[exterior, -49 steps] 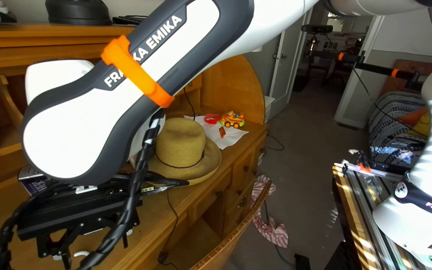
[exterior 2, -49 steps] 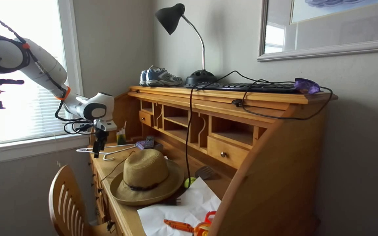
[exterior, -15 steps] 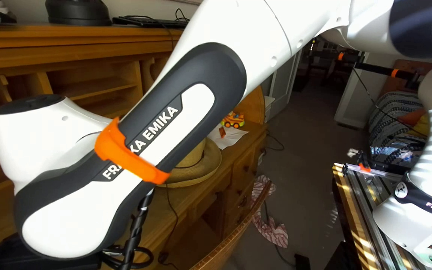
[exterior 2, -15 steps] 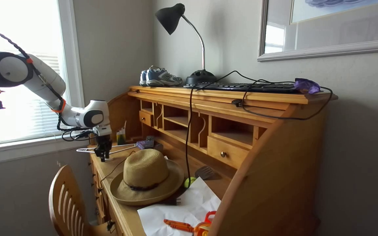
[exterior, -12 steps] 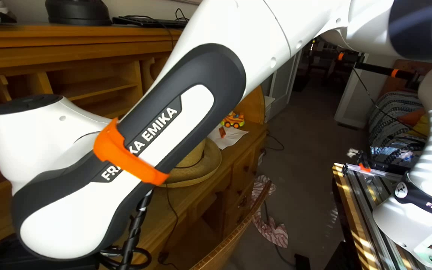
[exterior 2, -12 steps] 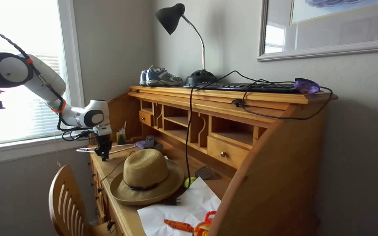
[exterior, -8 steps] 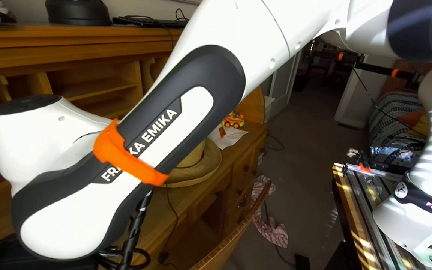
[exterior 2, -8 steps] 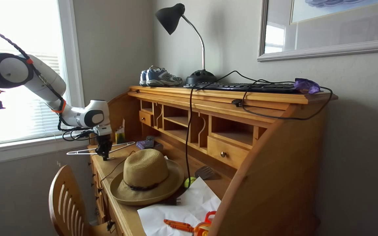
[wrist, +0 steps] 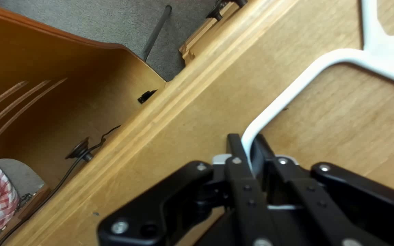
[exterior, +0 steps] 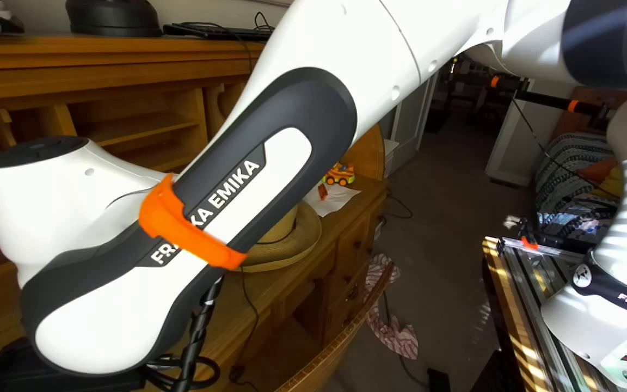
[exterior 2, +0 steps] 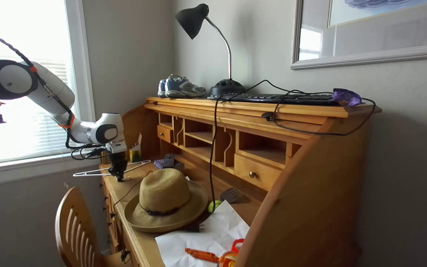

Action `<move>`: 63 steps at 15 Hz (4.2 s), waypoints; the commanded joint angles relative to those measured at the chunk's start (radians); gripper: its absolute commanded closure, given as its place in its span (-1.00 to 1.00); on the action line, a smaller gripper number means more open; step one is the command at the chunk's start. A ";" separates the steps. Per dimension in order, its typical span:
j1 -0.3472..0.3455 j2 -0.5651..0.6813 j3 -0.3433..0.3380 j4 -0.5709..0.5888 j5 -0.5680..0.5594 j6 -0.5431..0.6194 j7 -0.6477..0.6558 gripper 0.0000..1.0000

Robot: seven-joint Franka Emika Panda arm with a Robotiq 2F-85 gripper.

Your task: Hang the coat hanger on the chair

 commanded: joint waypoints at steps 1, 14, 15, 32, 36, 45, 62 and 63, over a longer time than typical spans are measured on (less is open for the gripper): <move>0.007 -0.026 -0.009 -0.034 -0.022 -0.007 0.030 0.94; 0.014 -0.296 0.042 -0.322 -0.010 -0.094 0.143 0.94; 0.021 -0.324 0.046 -0.347 -0.017 -0.114 0.158 0.94; -0.002 -0.504 0.129 -0.548 -0.069 -0.386 0.339 0.94; -0.016 -0.526 0.133 -0.601 -0.065 -0.391 0.363 0.94; -0.041 -0.554 0.162 -0.672 -0.060 -0.433 0.360 0.94; -0.028 -0.586 0.186 -0.723 -0.471 -0.343 0.277 0.94; -0.034 -0.591 0.194 -0.730 -0.461 -0.320 0.245 0.94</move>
